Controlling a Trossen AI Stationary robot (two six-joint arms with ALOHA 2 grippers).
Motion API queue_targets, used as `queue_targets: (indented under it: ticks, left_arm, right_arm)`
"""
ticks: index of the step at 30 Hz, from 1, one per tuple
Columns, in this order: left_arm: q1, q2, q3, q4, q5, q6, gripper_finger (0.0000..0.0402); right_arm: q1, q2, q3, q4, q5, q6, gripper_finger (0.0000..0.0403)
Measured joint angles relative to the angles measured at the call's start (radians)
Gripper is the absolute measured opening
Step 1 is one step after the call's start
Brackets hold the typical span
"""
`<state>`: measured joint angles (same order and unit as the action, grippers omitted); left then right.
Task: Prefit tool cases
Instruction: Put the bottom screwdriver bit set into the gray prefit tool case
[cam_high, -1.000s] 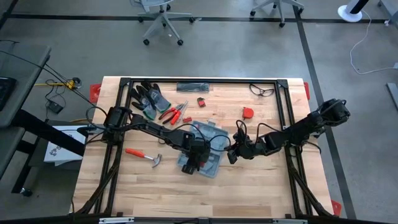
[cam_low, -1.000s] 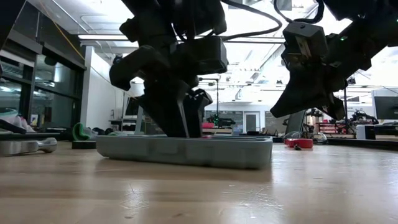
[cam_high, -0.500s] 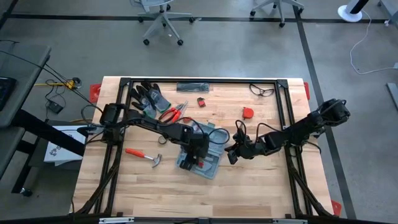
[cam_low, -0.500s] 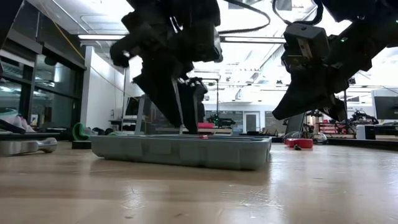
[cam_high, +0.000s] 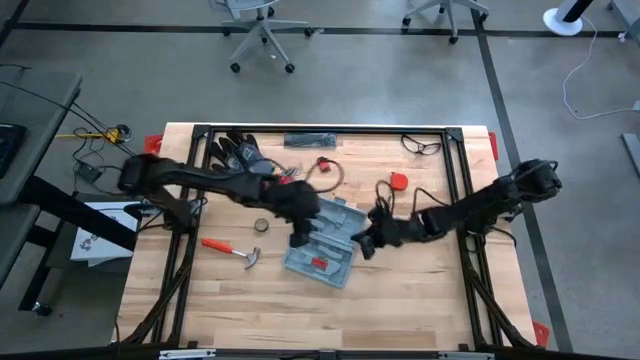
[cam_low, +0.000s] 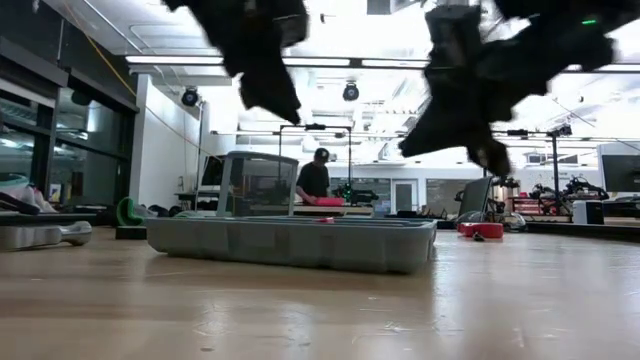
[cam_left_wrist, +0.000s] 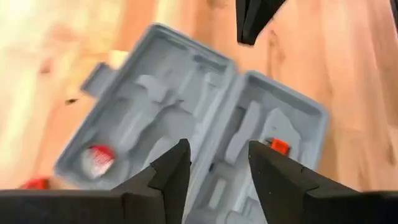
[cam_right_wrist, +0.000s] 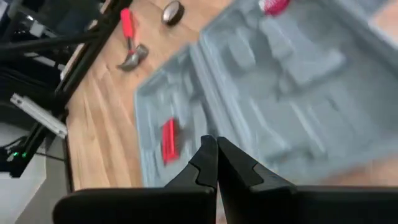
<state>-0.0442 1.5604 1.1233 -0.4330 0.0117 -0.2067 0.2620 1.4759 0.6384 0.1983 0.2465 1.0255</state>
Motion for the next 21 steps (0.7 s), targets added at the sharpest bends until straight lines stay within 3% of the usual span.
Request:
queue_targets:
  ticks: [5,10,21]
  left_arm:
    - [-0.017,-0.168,-0.269,0.132,-0.054,-0.176,0.013]
    - [-0.037,-0.215,-0.453,0.221,-0.039,-0.338,0.0119]
    - [-0.063,-0.139,-0.518,0.261,0.074,-0.387,0.0114]
  right_arm:
    - [-0.044,0.089,0.099,-0.038,-0.103,-0.085,0.0]
    - [-0.035,0.147,0.162,-0.056,-0.164,-0.133,0.0]
    - [0.021,0.241,0.181,-0.063,-0.227,-0.032,0.0]
